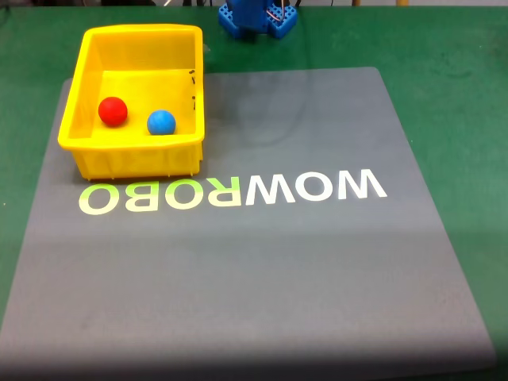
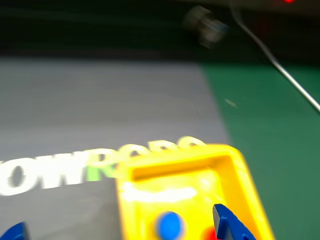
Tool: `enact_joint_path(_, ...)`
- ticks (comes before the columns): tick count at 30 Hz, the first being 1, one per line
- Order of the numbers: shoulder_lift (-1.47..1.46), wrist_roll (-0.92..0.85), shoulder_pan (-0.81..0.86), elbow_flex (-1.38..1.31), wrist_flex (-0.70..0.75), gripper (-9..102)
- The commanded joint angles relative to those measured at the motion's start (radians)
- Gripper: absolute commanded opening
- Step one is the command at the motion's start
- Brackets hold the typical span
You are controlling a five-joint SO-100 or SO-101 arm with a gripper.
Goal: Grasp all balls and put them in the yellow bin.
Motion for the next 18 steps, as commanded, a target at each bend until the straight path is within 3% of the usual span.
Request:
enact_joint_path(1, 0.155, 0.02, -0.209, 0.121, -0.055, 35)
enact_joint_path(6, 0.443, -0.043, -0.353, 0.494, -0.169, 26)
enact_joint_path(12, 0.758, -0.083, -0.341, 0.828, -0.112, 0)
enact_joint_path(18, 0.897, -0.083, -0.322, 1.029, -0.072, 0)
